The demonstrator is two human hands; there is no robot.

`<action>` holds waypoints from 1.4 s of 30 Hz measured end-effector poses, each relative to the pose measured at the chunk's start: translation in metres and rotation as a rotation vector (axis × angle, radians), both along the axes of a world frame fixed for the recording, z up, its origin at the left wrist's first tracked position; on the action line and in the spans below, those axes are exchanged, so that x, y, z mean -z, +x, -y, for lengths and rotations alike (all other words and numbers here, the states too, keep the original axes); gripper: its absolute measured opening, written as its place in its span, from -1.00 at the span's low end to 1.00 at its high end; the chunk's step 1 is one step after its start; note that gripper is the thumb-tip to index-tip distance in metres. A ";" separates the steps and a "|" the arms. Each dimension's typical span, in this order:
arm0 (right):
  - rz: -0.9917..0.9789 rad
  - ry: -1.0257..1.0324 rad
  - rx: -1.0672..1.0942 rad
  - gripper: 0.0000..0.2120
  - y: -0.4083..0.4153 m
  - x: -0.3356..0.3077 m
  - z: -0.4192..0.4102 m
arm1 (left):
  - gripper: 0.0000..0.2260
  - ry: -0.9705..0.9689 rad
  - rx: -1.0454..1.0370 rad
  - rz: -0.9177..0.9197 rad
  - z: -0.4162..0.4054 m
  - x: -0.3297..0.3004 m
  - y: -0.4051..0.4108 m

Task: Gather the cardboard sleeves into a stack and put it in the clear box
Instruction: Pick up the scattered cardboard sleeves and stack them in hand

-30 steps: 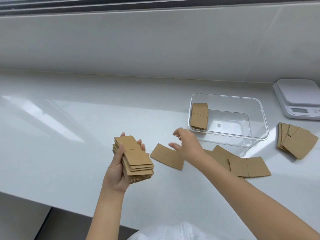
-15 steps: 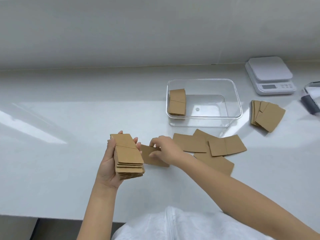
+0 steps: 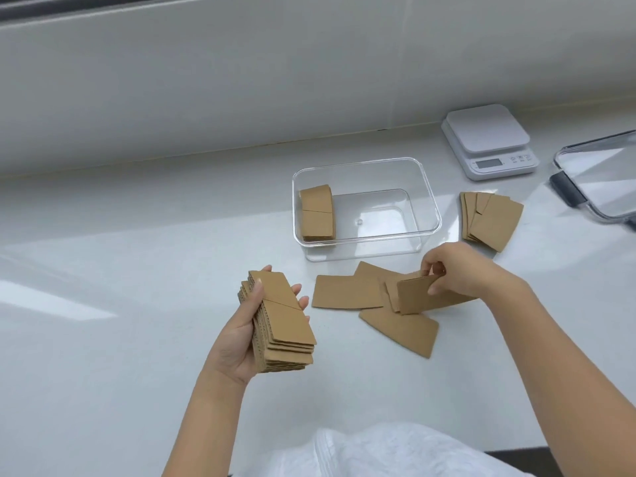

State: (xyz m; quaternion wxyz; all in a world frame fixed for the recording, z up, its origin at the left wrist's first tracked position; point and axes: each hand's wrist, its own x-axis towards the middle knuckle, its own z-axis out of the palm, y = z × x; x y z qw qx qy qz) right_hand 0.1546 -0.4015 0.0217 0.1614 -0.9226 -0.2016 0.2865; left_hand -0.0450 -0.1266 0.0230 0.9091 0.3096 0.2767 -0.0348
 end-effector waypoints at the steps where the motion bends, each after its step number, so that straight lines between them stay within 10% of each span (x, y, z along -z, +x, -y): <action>1: -0.002 0.008 0.041 -0.63 0.000 0.007 0.003 | -0.66 -0.007 0.004 0.002 0.001 0.000 0.000; 4: -0.027 0.041 0.119 -0.42 -0.002 0.026 0.011 | -0.66 -0.017 -0.005 0.004 0.000 0.000 -0.002; 14: 0.191 -0.016 0.064 -0.71 -0.007 0.047 0.010 | -0.65 -0.015 -0.056 -0.019 0.002 0.002 -0.004; 22: 0.134 -0.088 0.043 -0.33 -0.014 0.052 0.010 | -0.66 -0.004 -0.070 -0.015 -0.002 0.004 -0.009; 34: -0.089 0.185 0.095 -0.61 -0.009 -0.004 -0.001 | -0.62 0.001 -0.069 -0.029 -0.006 0.006 -0.011; 42: -0.190 0.230 -0.094 -0.25 -0.037 0.018 -0.098 | -0.61 0.008 -0.063 -0.025 -0.002 0.002 -0.009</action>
